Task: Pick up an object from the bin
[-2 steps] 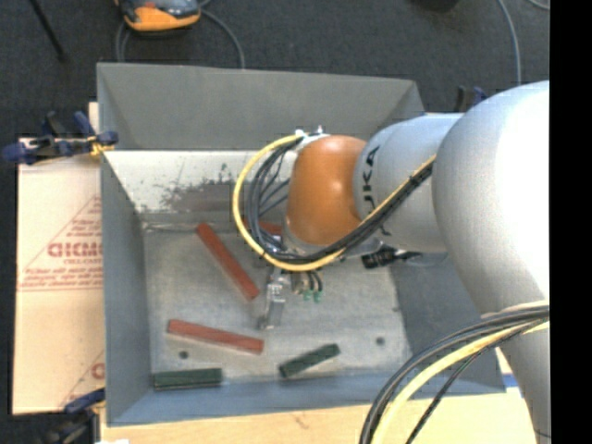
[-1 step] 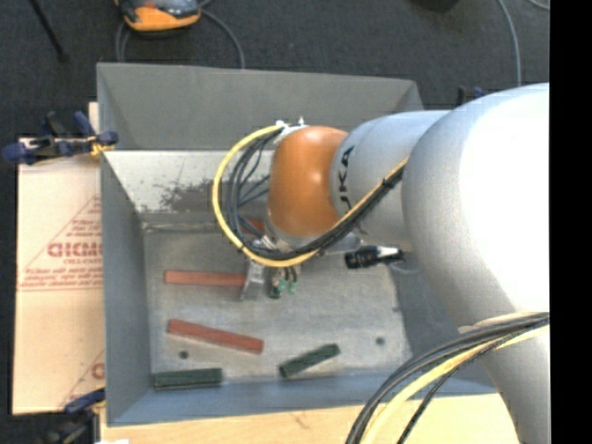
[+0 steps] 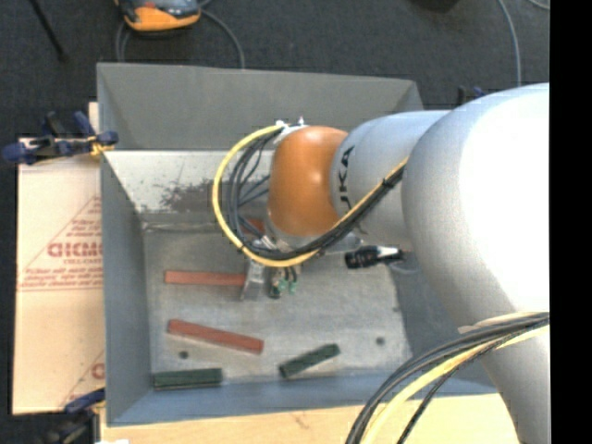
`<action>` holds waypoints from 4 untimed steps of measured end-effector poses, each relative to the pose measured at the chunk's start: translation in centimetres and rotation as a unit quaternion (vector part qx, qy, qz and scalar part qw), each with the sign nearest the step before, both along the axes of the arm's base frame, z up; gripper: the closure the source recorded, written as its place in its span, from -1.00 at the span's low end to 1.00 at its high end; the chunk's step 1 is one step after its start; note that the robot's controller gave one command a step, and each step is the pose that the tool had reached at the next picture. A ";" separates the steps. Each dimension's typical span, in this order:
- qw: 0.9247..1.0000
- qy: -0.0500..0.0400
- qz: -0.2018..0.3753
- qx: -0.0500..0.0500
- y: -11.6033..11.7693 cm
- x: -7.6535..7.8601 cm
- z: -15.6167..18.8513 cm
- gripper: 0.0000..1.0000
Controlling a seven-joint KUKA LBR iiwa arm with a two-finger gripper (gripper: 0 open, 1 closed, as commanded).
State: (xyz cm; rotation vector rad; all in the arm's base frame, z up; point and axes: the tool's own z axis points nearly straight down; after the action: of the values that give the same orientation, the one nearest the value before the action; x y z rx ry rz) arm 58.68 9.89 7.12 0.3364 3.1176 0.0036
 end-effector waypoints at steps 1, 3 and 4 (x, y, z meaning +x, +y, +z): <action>1.000 0.003 0.024 -0.002 -0.4 3.1 2.9 1.00; 0.999 0.002 0.039 -0.001 0.8 4.4 16.1 1.00; 0.997 0.006 0.080 -0.002 4.7 -1.0 6.8 -1.00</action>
Offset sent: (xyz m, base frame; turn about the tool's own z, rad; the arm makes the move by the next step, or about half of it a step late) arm 0.0352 0.0184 0.1423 -0.1226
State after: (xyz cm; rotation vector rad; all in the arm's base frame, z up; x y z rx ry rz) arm 57.71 14.55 13.87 0.0859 3.1462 -0.0025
